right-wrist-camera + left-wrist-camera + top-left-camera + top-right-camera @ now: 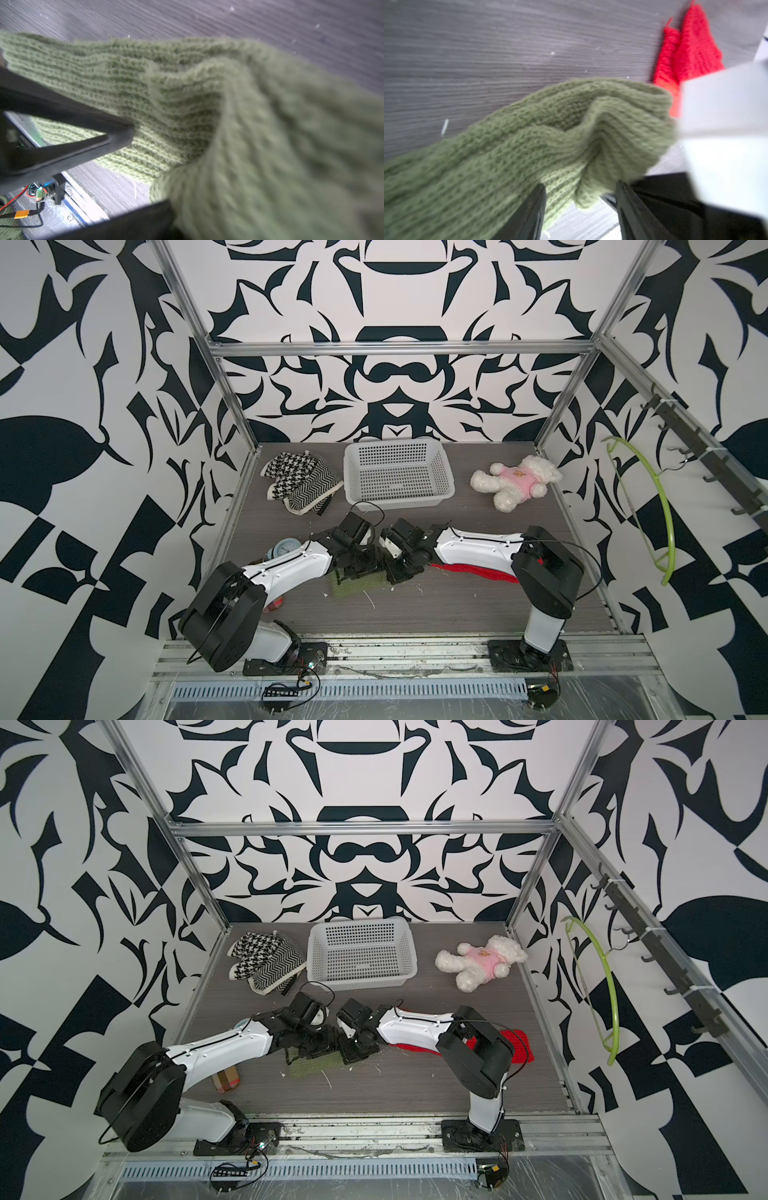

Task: Roll up the scarf and place it into the basket
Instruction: Roll the scarf at the center of the board.

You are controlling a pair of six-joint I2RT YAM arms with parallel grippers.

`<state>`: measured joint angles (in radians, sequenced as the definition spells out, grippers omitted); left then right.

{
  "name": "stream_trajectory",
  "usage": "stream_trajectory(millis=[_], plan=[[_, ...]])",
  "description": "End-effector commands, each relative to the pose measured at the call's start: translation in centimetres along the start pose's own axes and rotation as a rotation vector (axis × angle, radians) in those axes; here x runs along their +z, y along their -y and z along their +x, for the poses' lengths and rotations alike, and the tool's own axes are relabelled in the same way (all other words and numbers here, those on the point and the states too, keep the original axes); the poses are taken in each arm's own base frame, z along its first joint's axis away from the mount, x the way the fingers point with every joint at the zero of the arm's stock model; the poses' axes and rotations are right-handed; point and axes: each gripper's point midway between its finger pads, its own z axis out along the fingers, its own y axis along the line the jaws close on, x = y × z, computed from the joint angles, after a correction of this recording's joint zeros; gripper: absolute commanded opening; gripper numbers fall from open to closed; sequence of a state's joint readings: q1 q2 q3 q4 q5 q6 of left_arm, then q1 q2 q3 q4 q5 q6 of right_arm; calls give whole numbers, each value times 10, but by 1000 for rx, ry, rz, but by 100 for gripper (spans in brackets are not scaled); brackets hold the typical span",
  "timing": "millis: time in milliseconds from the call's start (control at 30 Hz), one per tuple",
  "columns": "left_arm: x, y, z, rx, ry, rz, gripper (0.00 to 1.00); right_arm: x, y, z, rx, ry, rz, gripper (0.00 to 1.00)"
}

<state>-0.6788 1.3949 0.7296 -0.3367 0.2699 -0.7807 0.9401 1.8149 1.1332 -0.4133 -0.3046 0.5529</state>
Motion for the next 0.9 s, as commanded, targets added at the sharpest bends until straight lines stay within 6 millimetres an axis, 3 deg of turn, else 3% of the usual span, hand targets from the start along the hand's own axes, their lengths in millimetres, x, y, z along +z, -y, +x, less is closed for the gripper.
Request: stream_trajectory(millis=[0, 367, 533, 667, 867], plan=[[-2, 14, 8, 32, -30, 58, 59, -10, -18, -26, -41, 78, -44, 0], [20, 20, 3, 45, -45, 63, 55, -15, -24, -28, -50, 86, -61, 0], [30, 17, -1, 37, -37, 53, 35, -16, -24, -26, -52, 88, -67, 0], [30, 13, -2, 29, -32, 31, 0, -18, -25, -26, -55, 89, -68, 0], [17, 1, 3, 23, -9, -19, 0, -34, -17, -29, -47, 123, -44, 1]])
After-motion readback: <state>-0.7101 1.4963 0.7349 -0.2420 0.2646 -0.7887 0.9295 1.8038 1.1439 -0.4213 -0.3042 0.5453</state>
